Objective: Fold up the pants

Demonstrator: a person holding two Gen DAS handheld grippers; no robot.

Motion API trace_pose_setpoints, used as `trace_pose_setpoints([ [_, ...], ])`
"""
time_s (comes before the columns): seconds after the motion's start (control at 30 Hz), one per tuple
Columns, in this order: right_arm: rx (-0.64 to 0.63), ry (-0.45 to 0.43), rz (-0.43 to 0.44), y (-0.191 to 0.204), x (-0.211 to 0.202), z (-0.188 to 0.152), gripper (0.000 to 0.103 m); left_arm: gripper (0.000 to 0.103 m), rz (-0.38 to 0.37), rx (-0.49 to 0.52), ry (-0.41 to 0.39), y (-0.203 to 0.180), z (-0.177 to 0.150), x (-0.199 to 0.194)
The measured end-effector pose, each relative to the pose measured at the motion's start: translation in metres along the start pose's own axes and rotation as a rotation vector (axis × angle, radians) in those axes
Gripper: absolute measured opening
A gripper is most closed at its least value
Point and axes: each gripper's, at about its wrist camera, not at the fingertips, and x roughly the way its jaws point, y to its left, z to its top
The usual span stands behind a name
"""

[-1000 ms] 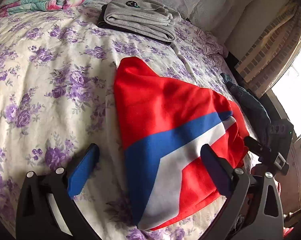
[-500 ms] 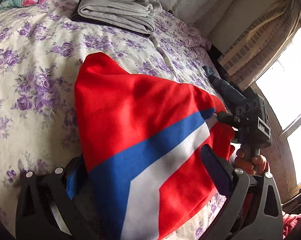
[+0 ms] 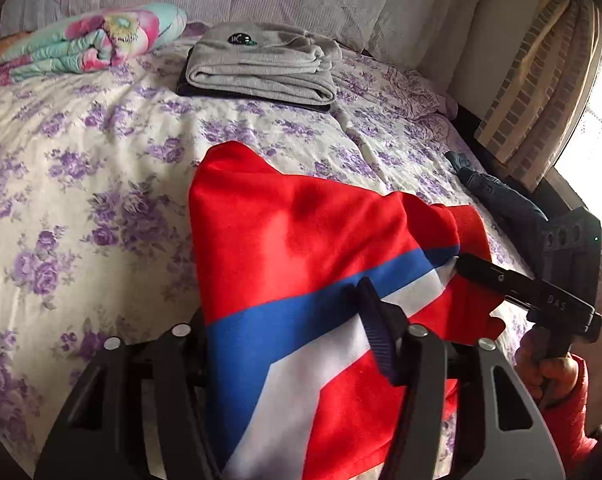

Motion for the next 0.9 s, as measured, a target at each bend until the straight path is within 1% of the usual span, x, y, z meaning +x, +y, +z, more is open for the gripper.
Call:
trace_pose_setpoints([
  [0.07,-0.027,-0.027,-0.006,0.008,-0.008,-0.001,0.030,0.040,0.016,0.008,-0.013,0.000,0.003,-0.006],
  [0.17,-0.044,-0.042,0.004,0.016,-0.016,0.003,0.029,0.033,0.002,-0.018,-0.029,0.005,0.009,-0.014],
  [0.27,-0.062,-0.048,0.007,0.020,-0.021,0.012,0.029,0.032,0.011,0.005,-0.059,-0.002,0.014,-0.023],
  [0.33,-0.076,-0.061,0.002,0.024,-0.027,0.015,0.029,0.032,-0.010,0.038,-0.073,-0.012,0.013,-0.027],
  [0.4,-0.109,-0.065,-0.013,0.028,-0.033,0.012,0.029,0.033,0.008,0.088,-0.059,-0.021,0.009,-0.023],
  [0.43,-0.110,-0.062,-0.014,0.025,-0.033,0.010,0.029,0.033,0.010,0.096,-0.042,-0.021,0.005,-0.018],
  [0.5,-0.070,-0.049,-0.010,0.012,-0.033,0.005,0.029,0.033,-0.015,0.057,0.012,-0.011,-0.001,-0.002],
  [0.53,-0.039,-0.043,-0.003,0.003,-0.033,0.004,0.029,0.035,-0.048,0.018,0.033,-0.003,-0.003,0.003],
  [0.6,0.029,-0.031,0.016,-0.015,-0.031,-0.001,0.029,0.036,-0.133,-0.059,0.045,0.010,-0.005,0.006],
  [0.63,0.058,-0.028,0.023,-0.022,-0.030,-0.004,0.029,0.036,-0.158,-0.075,0.052,0.011,-0.004,0.007],
  [0.7,0.094,-0.023,0.036,-0.032,-0.029,-0.007,0.029,0.034,-0.173,-0.053,0.069,0.005,-0.003,0.010],
  [0.77,0.117,-0.005,0.048,-0.038,-0.025,-0.008,0.030,0.038,-0.146,0.006,0.077,-0.005,-0.003,0.017],
  [0.8,0.144,0.001,0.056,-0.043,-0.022,-0.008,0.032,0.040,-0.143,0.027,0.071,-0.006,-0.003,0.021],
  [0.83,0.169,0.014,0.061,-0.048,-0.018,-0.009,0.034,0.044,-0.161,0.002,0.080,-0.001,-0.001,0.025],
  [0.87,0.185,0.034,0.066,-0.051,-0.014,-0.008,0.038,0.054,-0.186,-0.053,0.103,0.007,0.002,0.028],
  [0.9,0.197,0.047,0.079,-0.054,-0.012,-0.008,0.040,0.056,-0.229,-0.118,0.134,0.019,0.004,0.033],
])
